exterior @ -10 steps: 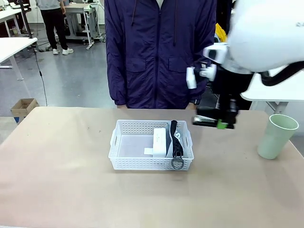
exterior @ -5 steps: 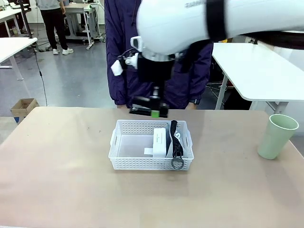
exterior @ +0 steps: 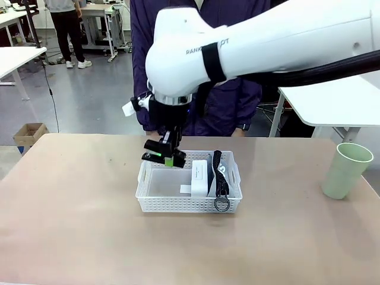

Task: Efficiently arrange items inside the basket to fit them all.
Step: Pick up the Stapler and place it inside the Organizing basket.

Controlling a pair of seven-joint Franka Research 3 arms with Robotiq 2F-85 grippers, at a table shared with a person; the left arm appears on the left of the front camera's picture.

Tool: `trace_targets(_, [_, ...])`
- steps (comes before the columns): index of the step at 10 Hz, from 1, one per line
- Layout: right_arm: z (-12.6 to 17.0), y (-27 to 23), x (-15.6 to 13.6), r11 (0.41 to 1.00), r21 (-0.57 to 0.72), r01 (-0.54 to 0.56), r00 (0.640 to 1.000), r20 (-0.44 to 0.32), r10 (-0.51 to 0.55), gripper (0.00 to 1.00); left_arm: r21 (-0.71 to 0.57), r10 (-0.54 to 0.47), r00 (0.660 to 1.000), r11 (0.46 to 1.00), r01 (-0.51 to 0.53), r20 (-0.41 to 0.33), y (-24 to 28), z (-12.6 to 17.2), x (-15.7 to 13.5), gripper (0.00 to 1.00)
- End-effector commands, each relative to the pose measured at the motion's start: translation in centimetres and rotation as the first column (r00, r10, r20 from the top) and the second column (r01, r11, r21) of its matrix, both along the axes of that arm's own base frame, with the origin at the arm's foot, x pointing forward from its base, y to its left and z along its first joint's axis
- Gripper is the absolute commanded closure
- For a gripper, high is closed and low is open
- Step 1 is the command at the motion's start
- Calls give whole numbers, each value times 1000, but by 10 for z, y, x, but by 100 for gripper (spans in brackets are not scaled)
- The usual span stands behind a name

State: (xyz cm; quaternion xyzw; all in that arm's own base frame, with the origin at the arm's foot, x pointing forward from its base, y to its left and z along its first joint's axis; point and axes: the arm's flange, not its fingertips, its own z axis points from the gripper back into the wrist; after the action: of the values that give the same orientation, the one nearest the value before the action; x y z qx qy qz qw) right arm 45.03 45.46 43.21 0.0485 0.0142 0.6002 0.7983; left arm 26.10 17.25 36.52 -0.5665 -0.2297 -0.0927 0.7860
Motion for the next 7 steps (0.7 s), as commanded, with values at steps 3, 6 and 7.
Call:
trace_targets(3, [0, 0, 0, 1000, 0, 0, 1000, 0, 0, 63, -17, 3, 1000, 1000, -3, -6, -1, 4, -1, 0])
trace_targets(6, [0, 0, 0, 1000, 0, 0, 1000, 0, 0, 63, -17, 3, 1000, 1000, -3, -6, -1, 4, -1, 0])
trace_targets(7, [-6, 2, 1, 1000, 3, -4, 1000, -18, 4, 63, -17, 3, 1000, 1000, -3, -6, -1, 4, -1, 0])
